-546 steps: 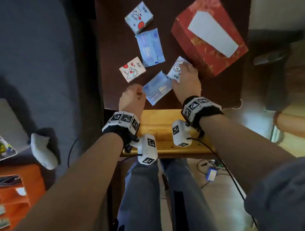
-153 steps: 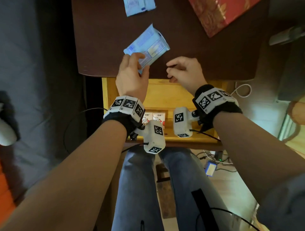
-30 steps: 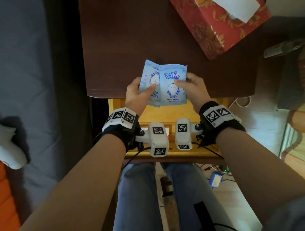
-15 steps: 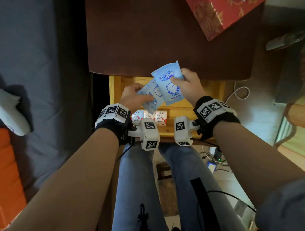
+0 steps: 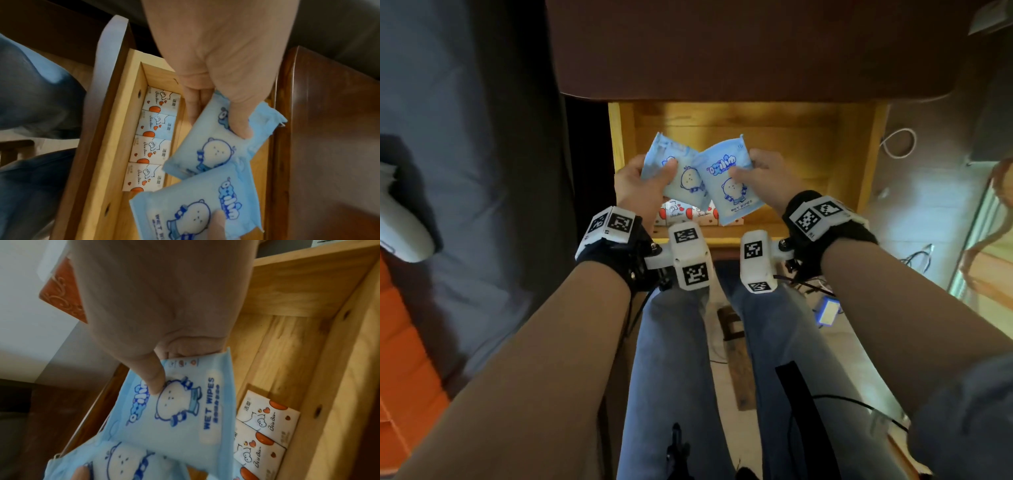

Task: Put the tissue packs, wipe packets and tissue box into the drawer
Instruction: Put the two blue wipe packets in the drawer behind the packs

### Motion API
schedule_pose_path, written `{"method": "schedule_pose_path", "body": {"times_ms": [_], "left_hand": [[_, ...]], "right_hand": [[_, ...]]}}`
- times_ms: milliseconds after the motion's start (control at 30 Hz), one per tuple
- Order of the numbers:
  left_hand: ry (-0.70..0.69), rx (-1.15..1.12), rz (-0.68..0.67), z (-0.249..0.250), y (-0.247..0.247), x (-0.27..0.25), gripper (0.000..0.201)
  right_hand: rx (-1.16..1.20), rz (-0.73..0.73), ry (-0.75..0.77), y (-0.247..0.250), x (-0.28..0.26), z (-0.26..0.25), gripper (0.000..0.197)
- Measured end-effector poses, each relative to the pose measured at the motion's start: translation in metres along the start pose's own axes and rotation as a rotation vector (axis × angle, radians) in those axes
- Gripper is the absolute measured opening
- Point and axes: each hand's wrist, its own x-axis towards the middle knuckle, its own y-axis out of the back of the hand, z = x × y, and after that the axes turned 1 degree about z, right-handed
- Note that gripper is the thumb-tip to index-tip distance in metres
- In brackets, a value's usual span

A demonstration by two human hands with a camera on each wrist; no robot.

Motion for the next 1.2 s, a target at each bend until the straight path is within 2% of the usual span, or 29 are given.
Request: {"method": "schedule_pose_path", "body": {"times_ms": [67, 133, 267, 467, 700, 900, 1000, 1100, 1200], "left_hand": [[-0.072, 0.155, 0.03, -0.001, 0.004, 0.009, 0.005], [-0.142, 0.318, 0.034, -0.003, 0.004, 0.019, 0.014], [-0.276, 0.549, 0.036, -0.007, -0.003, 0.04, 0.025], [-0.288, 0.707, 0.031, -0.016, -0.022, 0.083, 0.027], [-0.264, 0.735, 0.021, -0.043, -0.039, 0.12, 0.027], [-0.324, 0.672, 0.064, -0.048, -0.044, 0.133, 0.051], [-0.321, 0.722, 0.092, -0.048, -0.041, 0.127, 0.058], [-0.301, 0.77, 0.083, -0.046, -0.034, 0.116, 0.051], [-0.382, 0.686, 0.059, -0.046, -0.022, 0.104, 0.034]], "right_hand": [[0.062, 0.076, -0.007, -0.008, 0.005, 0.004, 0.027], [0.11, 0.142, -0.009, -0.014, 0.012, 0.008, 0.025], [0.103, 0.184, -0.005, -0.022, 0.031, 0.014, 0.026], [0.083, 0.231, 0.021, -0.03, 0.071, 0.027, 0.027], [0.07, 0.245, 0.008, -0.037, 0.112, 0.052, 0.027], [-0.098, 0.362, -0.022, -0.033, 0.127, 0.072, 0.029], [-0.139, 0.427, -0.024, -0.031, 0.124, 0.076, 0.036], [-0.217, 0.477, 0.004, -0.029, 0.116, 0.074, 0.038], [-0.239, 0.487, 0.073, -0.032, 0.107, 0.067, 0.03]]}}
